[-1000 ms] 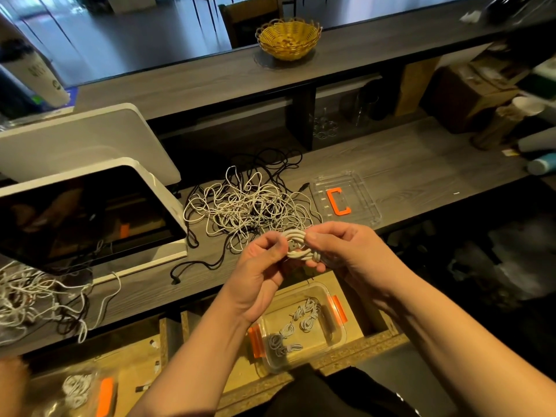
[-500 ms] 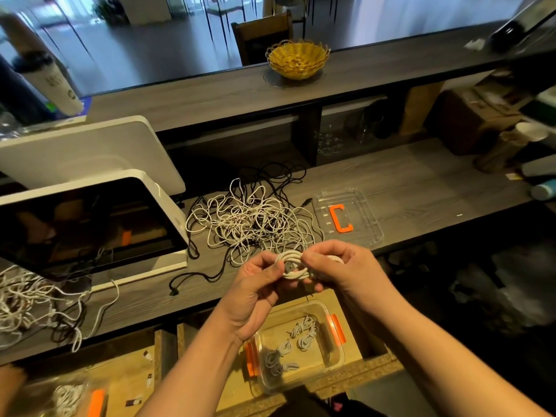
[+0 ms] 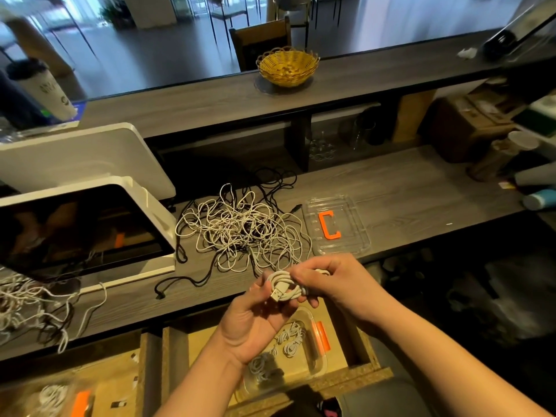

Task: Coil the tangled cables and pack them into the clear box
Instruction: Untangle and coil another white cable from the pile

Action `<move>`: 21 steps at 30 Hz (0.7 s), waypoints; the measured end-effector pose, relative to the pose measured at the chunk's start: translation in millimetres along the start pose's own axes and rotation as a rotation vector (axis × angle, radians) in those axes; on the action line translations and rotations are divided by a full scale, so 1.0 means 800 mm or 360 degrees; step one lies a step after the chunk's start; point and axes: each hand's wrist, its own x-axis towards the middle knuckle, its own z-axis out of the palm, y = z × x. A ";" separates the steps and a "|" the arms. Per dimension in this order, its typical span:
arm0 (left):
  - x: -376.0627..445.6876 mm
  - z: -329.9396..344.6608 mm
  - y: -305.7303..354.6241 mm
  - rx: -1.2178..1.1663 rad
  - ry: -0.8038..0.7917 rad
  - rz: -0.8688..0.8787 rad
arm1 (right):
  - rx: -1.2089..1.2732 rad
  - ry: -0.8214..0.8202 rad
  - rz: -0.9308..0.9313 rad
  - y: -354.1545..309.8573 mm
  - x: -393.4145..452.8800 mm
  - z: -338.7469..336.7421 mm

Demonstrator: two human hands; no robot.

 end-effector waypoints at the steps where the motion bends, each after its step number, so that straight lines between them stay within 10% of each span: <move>1: 0.000 0.001 -0.002 0.0028 0.0044 0.0004 | -0.0046 -0.0019 -0.0003 0.003 -0.001 -0.004; 21: 0.024 -0.032 -0.055 0.1214 0.0900 0.0385 | -0.0321 -0.0201 0.0159 0.112 0.047 -0.049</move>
